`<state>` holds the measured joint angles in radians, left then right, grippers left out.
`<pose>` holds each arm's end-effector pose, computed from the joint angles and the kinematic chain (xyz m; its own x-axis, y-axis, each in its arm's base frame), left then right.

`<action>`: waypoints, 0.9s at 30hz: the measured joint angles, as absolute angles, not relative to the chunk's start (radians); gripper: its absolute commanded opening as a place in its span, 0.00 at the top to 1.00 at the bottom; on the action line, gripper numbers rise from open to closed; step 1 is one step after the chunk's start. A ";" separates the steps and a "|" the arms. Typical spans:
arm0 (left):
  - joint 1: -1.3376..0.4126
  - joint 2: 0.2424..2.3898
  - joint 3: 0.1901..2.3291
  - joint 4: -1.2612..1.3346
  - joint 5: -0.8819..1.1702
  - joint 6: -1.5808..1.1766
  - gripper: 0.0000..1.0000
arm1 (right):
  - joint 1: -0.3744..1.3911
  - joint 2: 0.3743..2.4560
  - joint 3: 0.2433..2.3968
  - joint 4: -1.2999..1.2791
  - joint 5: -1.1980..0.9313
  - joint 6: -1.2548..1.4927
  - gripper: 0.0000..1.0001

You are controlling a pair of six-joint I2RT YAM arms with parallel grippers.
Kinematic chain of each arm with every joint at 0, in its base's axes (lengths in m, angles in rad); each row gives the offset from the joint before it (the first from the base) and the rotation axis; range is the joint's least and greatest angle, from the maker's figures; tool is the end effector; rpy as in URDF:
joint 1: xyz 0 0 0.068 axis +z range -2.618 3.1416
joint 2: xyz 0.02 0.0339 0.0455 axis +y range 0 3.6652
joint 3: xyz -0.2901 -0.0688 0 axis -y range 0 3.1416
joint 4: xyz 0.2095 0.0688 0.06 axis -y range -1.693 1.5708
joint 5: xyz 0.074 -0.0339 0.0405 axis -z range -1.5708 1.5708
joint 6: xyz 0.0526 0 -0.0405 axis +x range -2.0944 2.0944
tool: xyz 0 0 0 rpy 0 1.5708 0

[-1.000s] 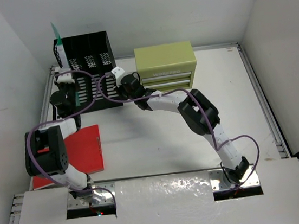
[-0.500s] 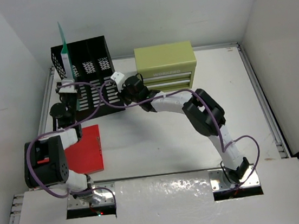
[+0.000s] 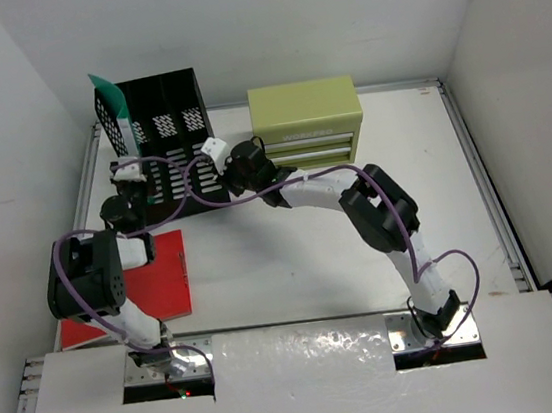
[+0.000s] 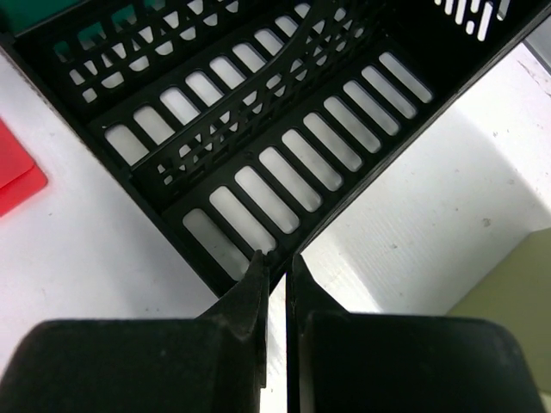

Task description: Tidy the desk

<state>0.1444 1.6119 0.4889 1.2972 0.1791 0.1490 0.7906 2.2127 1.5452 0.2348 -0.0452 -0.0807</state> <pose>0.2988 0.0340 0.2623 0.1744 0.1730 -0.9694 0.0062 0.9842 0.1767 0.3572 0.3643 0.2102 -0.2344 -0.3514 -0.9064 -0.7603 0.6473 -0.0543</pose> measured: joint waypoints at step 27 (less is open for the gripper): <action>0.179 1.245 0.799 0.382 0.342 0.190 0.41 | 0.814 2.193 1.598 0.104 0.064 0.120 0.27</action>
<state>0.1787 1.2453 0.7986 0.3817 0.3424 0.1902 0.8139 2.1933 1.5982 0.1040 0.0639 0.1204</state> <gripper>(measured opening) 0.585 0.648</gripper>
